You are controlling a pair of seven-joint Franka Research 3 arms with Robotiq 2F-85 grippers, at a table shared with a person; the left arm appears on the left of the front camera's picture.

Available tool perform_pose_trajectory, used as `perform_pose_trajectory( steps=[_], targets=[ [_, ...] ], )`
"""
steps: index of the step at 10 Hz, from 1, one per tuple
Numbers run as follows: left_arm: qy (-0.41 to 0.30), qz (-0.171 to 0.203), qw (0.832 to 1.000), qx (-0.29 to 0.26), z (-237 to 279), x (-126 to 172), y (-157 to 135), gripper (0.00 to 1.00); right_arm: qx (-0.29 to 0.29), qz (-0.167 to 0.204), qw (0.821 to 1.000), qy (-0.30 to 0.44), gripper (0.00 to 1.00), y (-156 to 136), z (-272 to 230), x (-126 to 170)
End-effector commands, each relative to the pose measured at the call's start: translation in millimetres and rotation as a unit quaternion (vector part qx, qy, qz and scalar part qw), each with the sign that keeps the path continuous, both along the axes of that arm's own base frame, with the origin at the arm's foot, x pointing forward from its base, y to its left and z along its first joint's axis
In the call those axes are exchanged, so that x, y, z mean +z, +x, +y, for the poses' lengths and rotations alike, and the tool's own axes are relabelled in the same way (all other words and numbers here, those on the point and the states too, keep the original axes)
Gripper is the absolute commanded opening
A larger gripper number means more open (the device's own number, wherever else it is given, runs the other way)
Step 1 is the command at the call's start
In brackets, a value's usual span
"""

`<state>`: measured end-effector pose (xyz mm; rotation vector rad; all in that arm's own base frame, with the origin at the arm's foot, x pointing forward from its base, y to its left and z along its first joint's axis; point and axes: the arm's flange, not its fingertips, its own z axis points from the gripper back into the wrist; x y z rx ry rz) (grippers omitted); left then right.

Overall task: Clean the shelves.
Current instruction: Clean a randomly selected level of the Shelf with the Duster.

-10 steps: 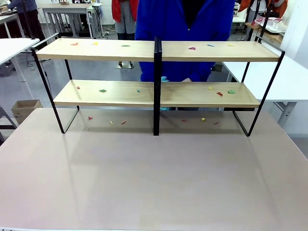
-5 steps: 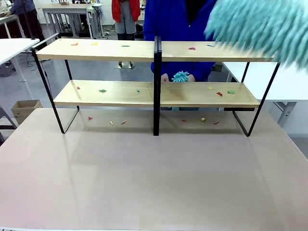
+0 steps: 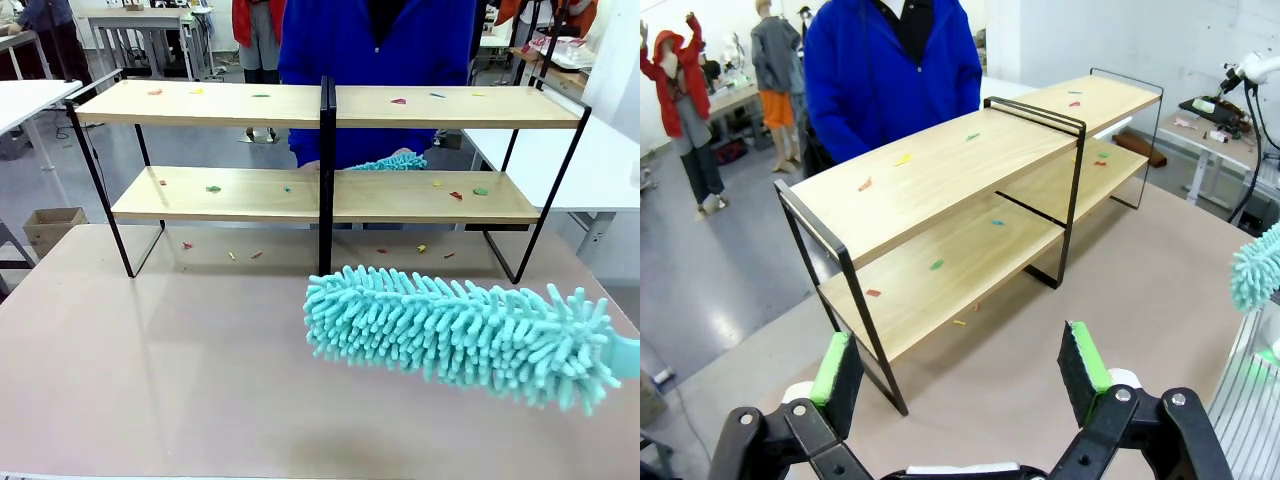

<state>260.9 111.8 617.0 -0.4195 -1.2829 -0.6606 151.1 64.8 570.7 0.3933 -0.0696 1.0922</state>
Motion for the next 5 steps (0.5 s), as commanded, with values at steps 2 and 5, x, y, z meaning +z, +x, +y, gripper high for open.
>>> perform_pose_trajectory(
  steps=[2,5],
  targets=[
    [0.005,0.001,1.000,-0.001,0.1,0.0,0.1,1.00,0.000,0.000,1.000,0.000,0.12,0.0,0.0,0.0],
    [0.005,0.001,1.000,-0.001,0.1,0.0,0.1,1.00,0.034,-0.020,0.998,-0.043,0.12,53.5,95.1,-29.8]
  ],
)
